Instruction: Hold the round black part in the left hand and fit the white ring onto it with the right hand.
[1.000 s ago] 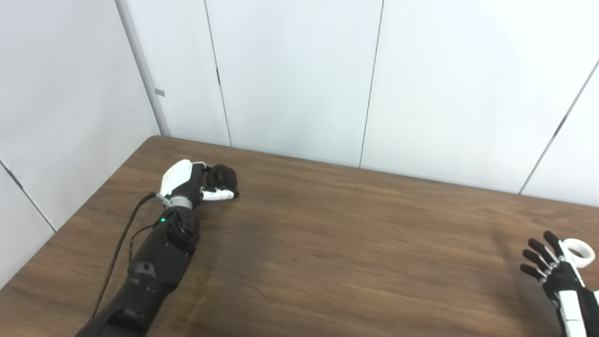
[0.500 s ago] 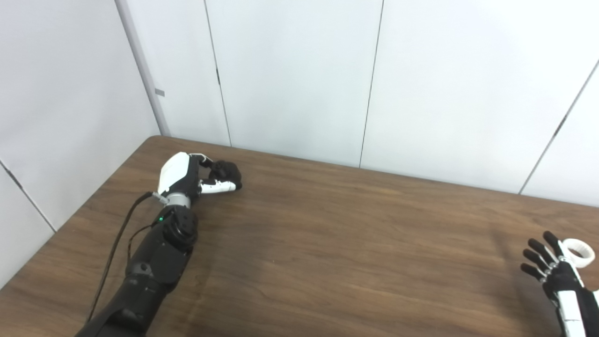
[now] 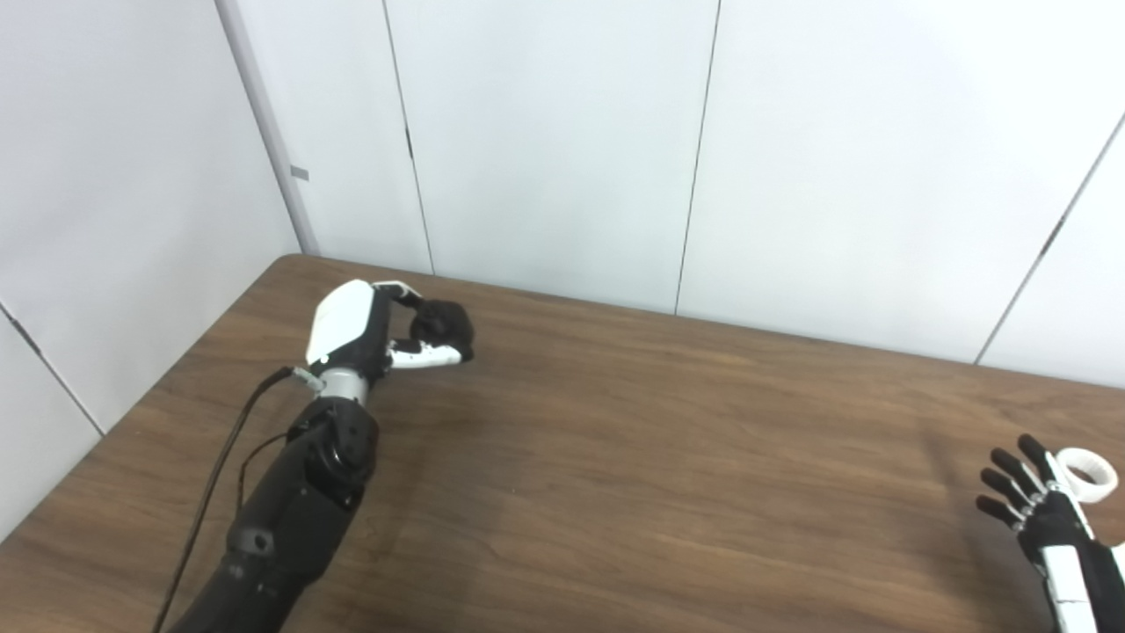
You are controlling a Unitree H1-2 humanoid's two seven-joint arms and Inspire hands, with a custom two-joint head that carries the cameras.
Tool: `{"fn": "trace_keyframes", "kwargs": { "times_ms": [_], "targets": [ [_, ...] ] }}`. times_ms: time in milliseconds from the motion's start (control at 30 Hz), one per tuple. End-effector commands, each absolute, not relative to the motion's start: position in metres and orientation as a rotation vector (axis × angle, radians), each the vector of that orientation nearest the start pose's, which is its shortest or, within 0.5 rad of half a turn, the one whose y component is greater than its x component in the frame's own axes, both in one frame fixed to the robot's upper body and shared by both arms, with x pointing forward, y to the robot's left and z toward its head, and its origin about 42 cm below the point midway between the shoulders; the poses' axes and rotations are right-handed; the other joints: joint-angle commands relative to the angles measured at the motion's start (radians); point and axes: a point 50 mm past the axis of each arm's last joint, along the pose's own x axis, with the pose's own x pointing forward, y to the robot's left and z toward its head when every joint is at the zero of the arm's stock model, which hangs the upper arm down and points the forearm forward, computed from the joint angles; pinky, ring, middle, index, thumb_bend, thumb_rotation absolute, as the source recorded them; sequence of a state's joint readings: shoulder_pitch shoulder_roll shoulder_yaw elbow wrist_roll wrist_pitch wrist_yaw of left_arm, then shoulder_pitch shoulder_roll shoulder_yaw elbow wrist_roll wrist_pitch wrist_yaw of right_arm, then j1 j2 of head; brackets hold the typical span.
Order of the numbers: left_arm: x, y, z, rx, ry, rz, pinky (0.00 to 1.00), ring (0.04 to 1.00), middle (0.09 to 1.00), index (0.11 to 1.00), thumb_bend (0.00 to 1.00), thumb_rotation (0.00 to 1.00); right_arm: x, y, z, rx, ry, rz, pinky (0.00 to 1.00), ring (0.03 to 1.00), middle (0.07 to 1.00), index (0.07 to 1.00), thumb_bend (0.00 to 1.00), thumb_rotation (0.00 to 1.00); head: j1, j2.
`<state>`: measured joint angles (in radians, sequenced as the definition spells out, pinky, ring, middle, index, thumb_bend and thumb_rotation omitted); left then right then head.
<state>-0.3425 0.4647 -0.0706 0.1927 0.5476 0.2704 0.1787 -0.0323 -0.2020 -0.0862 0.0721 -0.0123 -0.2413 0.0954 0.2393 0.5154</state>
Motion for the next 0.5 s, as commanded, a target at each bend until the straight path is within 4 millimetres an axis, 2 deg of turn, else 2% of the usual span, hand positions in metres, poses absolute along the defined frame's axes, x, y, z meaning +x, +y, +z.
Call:
{"fn": "trace_keyframes", "kwargs": {
  "times_ms": [0, 233, 467],
  "targets": [
    [0.390, 0.353, 0.208, 1.065, -0.068, 0.312, 1.00, 0.856, 0.726, 0.484, 0.52, 0.05, 0.251, -0.277, 0.053, -0.143, -0.003, 0.014, 0.81, 0.882, 0.913, 0.964, 0.61, 1.00, -0.002, 0.002],
    [0.354, 0.310, 0.210, 1.075, -0.140, 0.186, 1.00, 0.848, 0.726, 0.483, 0.52, 0.05, 0.253, -0.271, 0.055, -0.162, -0.014, 0.014, 0.81, 0.882, 0.904, 0.954, 0.61, 1.00, -0.032, 0.019],
    [0.328, 0.271, 0.206, 1.062, -0.170, 0.066, 1.00, 0.851, 0.731, 0.483, 0.52, 0.05, 0.253, -0.263, 0.060, -0.178, -0.011, 0.024, 0.81, 0.888, 0.914, 0.959, 0.61, 1.00, -0.075, 0.041]
  ]
}}
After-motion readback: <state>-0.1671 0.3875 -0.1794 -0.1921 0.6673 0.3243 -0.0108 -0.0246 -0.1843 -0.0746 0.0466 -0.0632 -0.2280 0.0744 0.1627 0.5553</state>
